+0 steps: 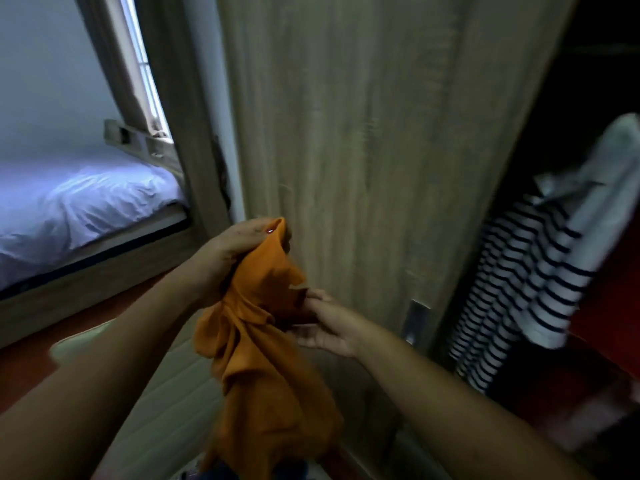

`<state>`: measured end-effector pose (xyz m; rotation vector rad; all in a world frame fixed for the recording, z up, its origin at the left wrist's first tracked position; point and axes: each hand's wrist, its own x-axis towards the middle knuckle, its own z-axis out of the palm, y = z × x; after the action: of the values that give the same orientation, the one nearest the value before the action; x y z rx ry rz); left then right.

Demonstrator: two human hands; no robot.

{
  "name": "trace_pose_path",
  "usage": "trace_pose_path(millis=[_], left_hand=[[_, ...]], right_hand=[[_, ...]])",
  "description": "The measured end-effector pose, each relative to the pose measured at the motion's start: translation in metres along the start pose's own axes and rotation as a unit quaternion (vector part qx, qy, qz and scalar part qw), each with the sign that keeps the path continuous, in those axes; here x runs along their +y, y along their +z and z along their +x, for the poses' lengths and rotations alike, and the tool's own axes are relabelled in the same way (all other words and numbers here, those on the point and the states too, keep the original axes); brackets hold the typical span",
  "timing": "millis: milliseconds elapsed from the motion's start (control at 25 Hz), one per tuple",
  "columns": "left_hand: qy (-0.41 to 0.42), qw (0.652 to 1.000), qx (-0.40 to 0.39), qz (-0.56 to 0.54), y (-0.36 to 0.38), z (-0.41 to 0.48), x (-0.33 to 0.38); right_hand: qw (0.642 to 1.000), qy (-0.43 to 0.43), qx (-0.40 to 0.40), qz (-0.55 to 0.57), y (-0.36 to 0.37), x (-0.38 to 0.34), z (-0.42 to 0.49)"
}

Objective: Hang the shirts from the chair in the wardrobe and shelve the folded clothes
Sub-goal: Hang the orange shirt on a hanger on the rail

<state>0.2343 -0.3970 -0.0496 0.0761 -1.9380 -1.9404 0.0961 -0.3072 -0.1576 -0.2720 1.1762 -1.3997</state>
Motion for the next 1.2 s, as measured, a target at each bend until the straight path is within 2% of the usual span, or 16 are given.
trace_pose_path(millis=[80,160,280,400,520,560,680,800,920,1000,1120,1160,1200], left_hand=[[-0.005,1.0,0.004,0.017,0.04,0.004,0.002],[-0.016,1.0,-0.001,0.019,0.089,0.008,0.002],[-0.015,0.999,-0.023,0.035,0.152,0.014,-0.001],[-0.061,0.995,0.036,0.073,0.184,0.03,-0.026],[-0.086,0.987,0.055,0.124,0.194,0.038,-0.051],[-0.078,0.984,0.041,0.155,0.201,0.039,-0.055],[-0.028,0.967,-0.076,0.24,0.232,0.035,-0.066],[0.016,0.958,-0.097,0.269,0.256,0.043,-0.066],[0.06,0.95,-0.103,0.287,0.253,0.057,-0.067],[0.106,0.912,-0.148,0.369,0.247,0.063,-0.067],[0.131,0.822,-0.24,0.5,0.253,0.077,-0.075],[0.15,0.802,-0.255,0.519,0.256,0.08,-0.076],[0.198,0.767,-0.267,0.548,0.259,0.081,-0.073]], right_hand=[[0.997,-0.035,0.056,-0.039,-0.031,0.005,-0.034],[0.99,-0.091,0.106,-0.033,-0.066,0.007,-0.079],[0.953,-0.201,0.226,-0.007,-0.116,0.004,-0.132],[0.878,-0.312,0.361,-0.032,-0.168,-0.006,-0.187],[0.808,-0.425,0.406,-0.045,-0.206,-0.025,-0.244],[0.784,-0.455,0.42,-0.044,-0.213,-0.032,-0.26],[0.714,-0.504,0.48,-0.077,-0.226,-0.048,-0.289],[0.66,-0.527,0.519,-0.13,-0.23,-0.054,-0.307],[0.579,-0.554,0.548,-0.24,-0.231,-0.061,-0.327],[0.551,-0.565,0.544,-0.284,-0.231,-0.067,-0.336],[0.531,-0.552,0.55,-0.333,-0.235,-0.074,-0.339],[0.518,-0.546,0.556,-0.353,-0.238,-0.076,-0.34],[0.505,-0.543,0.56,-0.369,-0.241,-0.078,-0.341]])
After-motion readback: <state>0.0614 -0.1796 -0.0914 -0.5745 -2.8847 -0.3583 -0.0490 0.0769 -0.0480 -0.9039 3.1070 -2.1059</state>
